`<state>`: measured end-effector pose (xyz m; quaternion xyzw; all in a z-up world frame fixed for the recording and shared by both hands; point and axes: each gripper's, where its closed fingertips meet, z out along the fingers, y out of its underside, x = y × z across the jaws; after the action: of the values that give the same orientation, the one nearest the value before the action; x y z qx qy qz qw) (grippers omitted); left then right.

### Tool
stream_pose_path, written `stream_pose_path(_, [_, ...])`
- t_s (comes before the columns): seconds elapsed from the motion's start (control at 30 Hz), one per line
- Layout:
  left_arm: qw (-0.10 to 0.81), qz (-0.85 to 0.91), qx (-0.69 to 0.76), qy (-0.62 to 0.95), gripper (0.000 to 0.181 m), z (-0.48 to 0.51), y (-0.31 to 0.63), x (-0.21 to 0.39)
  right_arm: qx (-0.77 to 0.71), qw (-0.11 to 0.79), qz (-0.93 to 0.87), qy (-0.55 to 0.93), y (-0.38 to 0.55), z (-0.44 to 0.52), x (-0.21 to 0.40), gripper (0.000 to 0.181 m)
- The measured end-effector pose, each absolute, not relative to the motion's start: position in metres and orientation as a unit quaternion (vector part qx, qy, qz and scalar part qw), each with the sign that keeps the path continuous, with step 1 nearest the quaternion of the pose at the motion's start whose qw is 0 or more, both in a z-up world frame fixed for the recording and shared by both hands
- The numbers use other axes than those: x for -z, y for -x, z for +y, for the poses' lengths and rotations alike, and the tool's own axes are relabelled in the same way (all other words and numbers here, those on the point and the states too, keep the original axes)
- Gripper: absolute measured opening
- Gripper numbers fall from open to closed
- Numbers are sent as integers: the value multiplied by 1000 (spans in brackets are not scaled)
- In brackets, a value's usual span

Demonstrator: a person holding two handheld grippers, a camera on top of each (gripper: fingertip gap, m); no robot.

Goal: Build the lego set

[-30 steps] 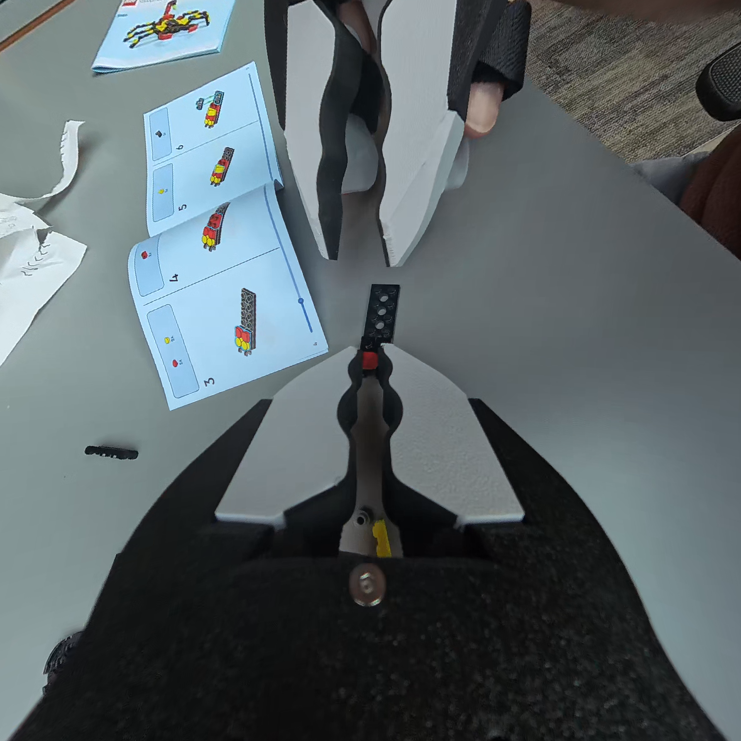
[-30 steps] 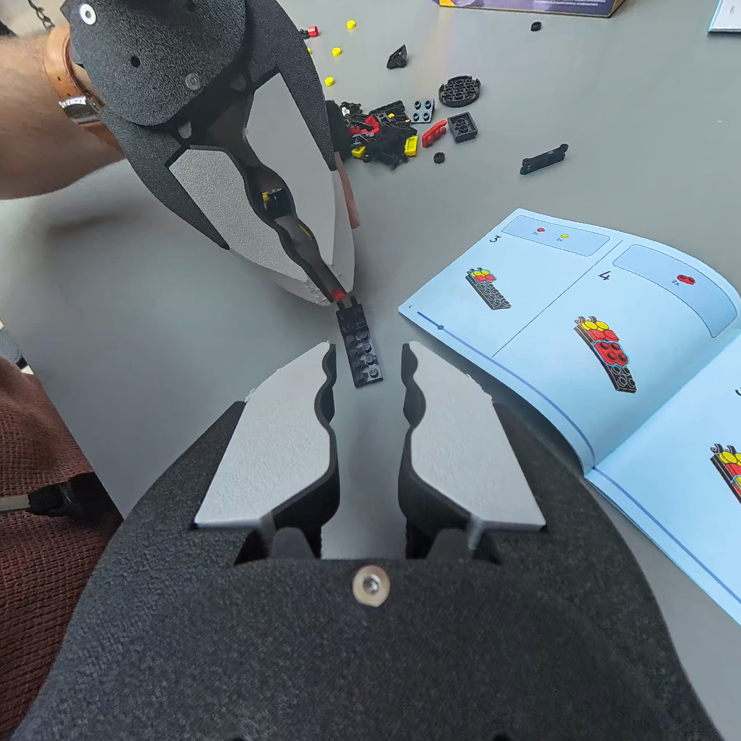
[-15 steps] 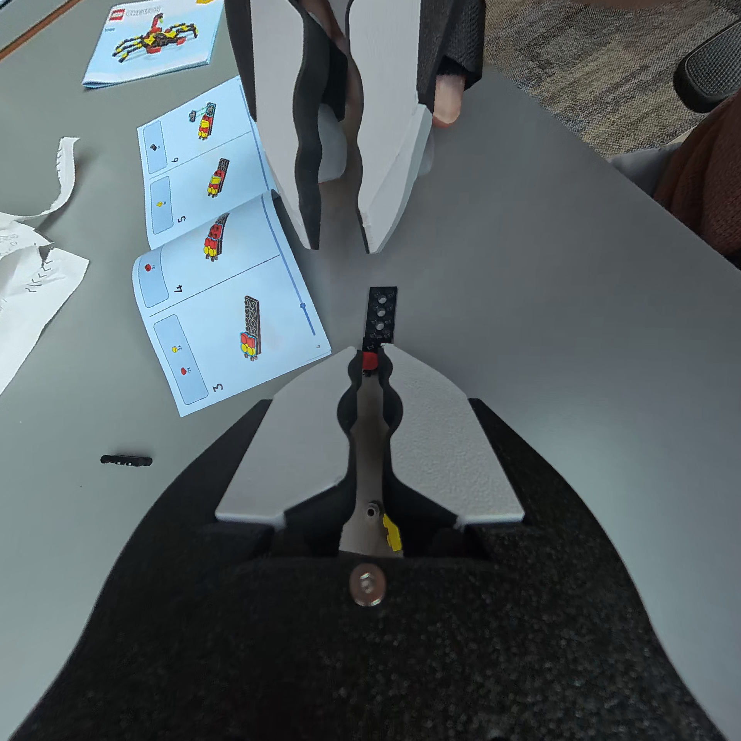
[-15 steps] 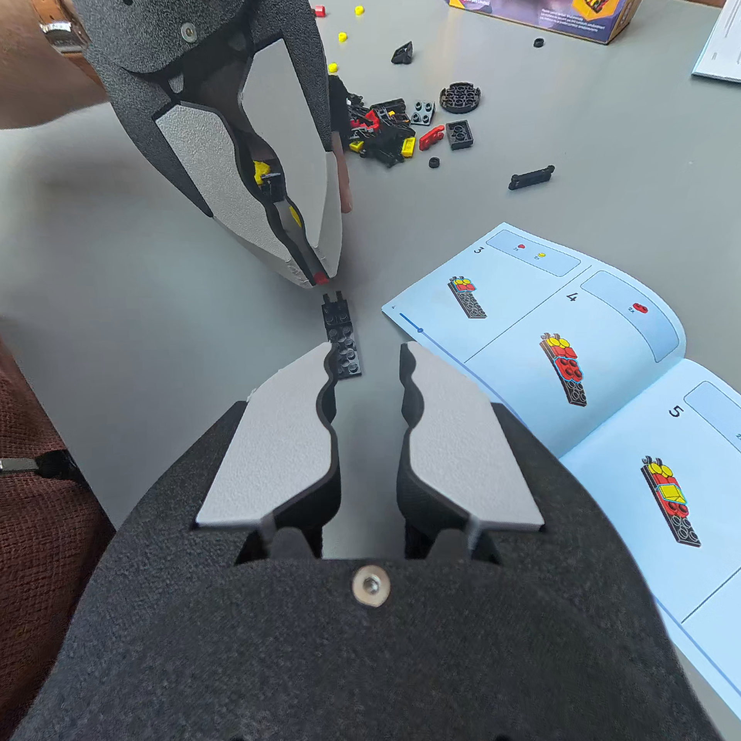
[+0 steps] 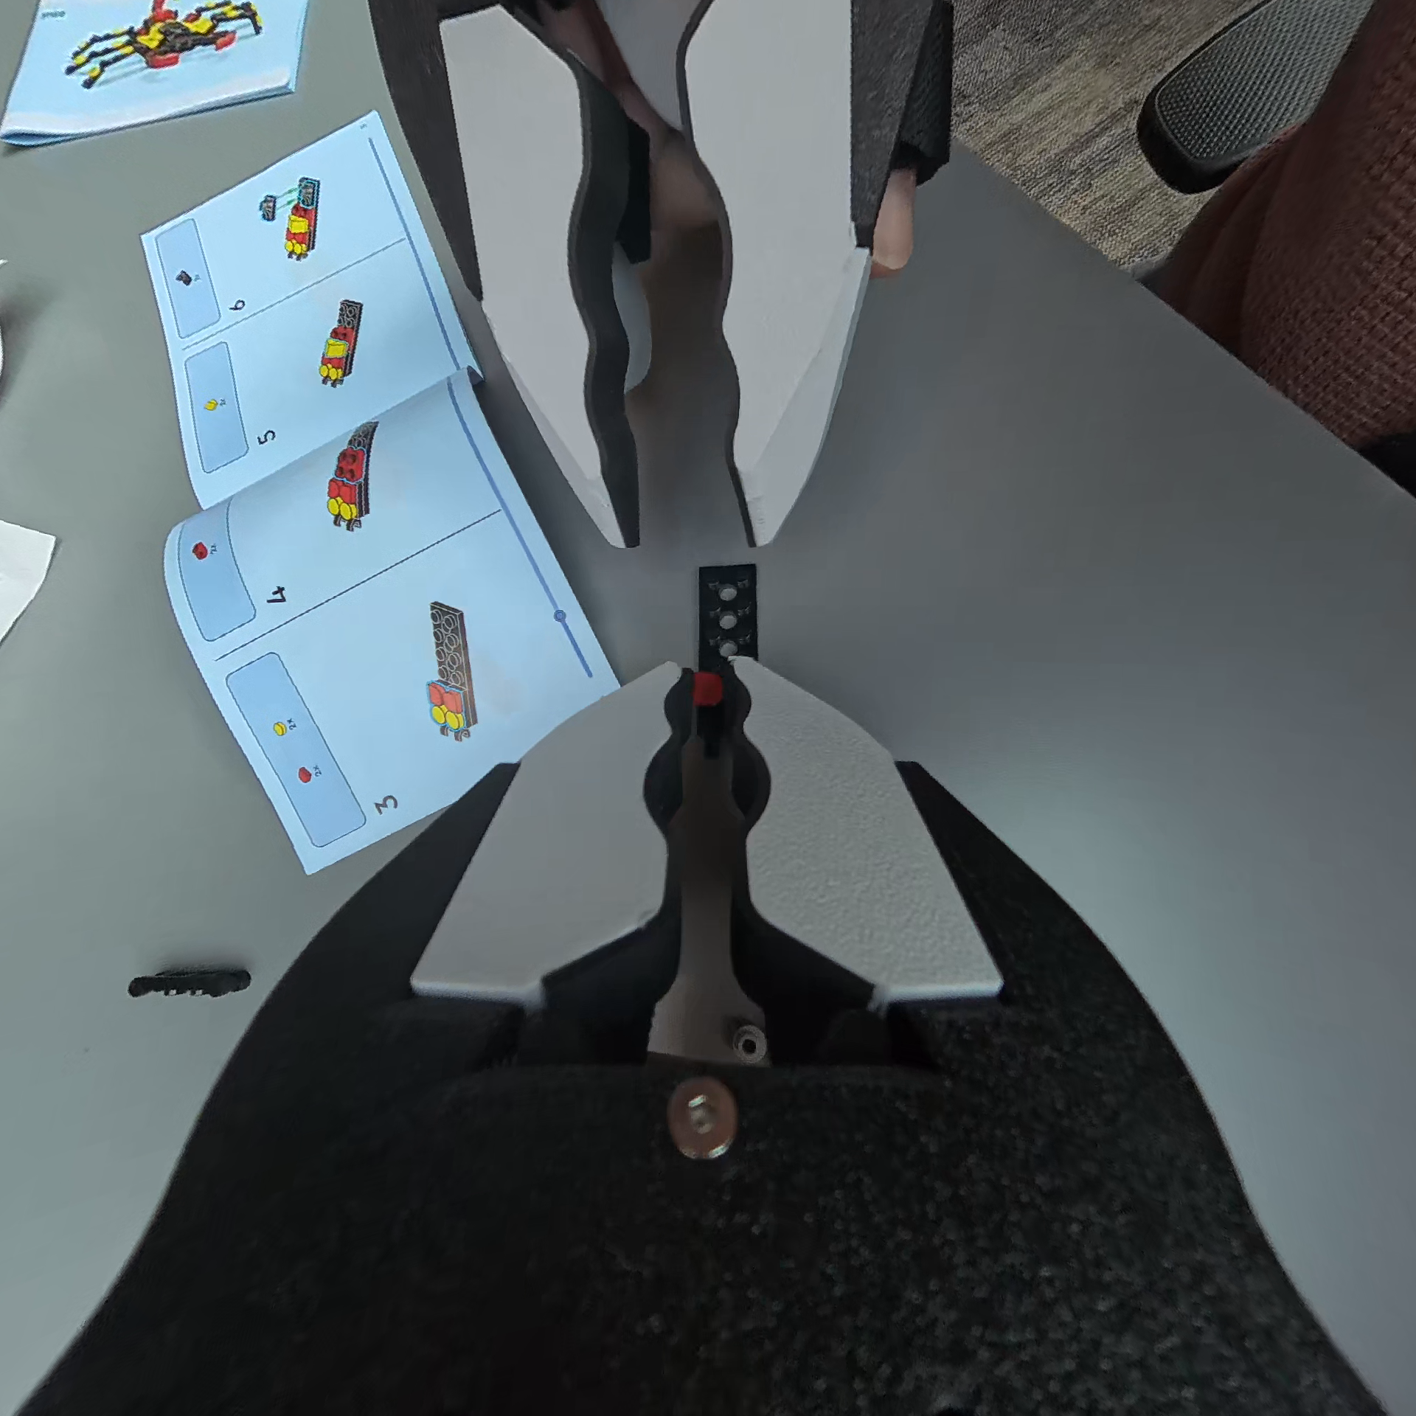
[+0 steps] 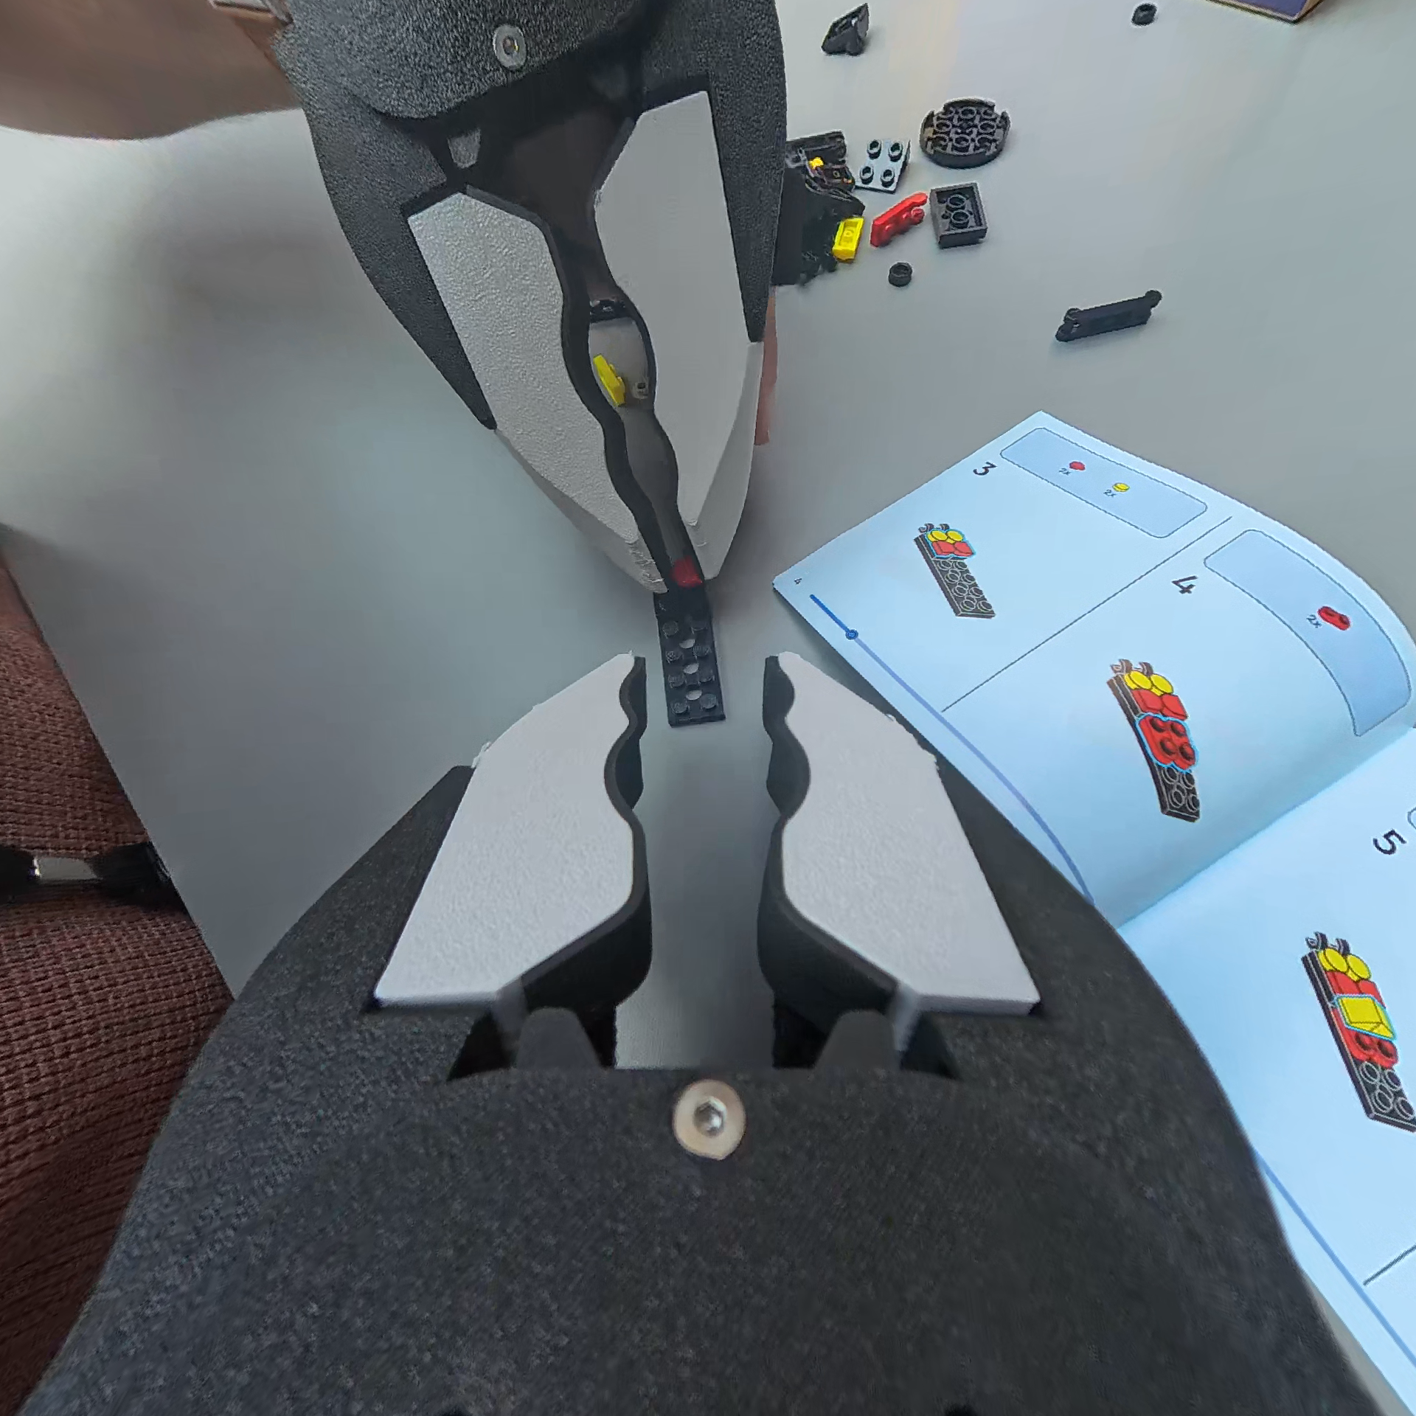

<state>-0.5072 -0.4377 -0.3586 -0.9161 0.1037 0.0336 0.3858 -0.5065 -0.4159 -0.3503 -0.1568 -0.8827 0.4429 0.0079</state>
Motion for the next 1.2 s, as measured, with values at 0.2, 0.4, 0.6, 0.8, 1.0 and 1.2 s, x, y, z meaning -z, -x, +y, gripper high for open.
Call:
stream_pose_path(0.2, [387, 93, -5, 918, 7, -436, 508, 364, -451, -11, -879, 155, 508, -418, 351, 28])
stream_pose_path(0.4, [393, 84, 8, 916, 8, -435, 509, 365, -447, -20, -882, 148, 506, -421, 355, 29])
stream_pose_path(0.6, [379, 95, 31, 920, 9, -435, 504, 370, -456, -30, -878, 143, 503, -424, 349, 30])
stream_pose_path(0.8, [387, 97, 33, 916, 13, -434, 503, 366, -462, -31, -874, 146, 503, -422, 347, 30])
stream_pose_path(1.0, [404, 84, 13, 911, 14, -437, 506, 349, -461, -30, -875, 144, 502, -417, 342, 30])
stream_pose_path(1.2, [423, 21, -75, 903, 13, -464, 513, 321, -438, -68, -890, 112, 470, -420, 347, 24])
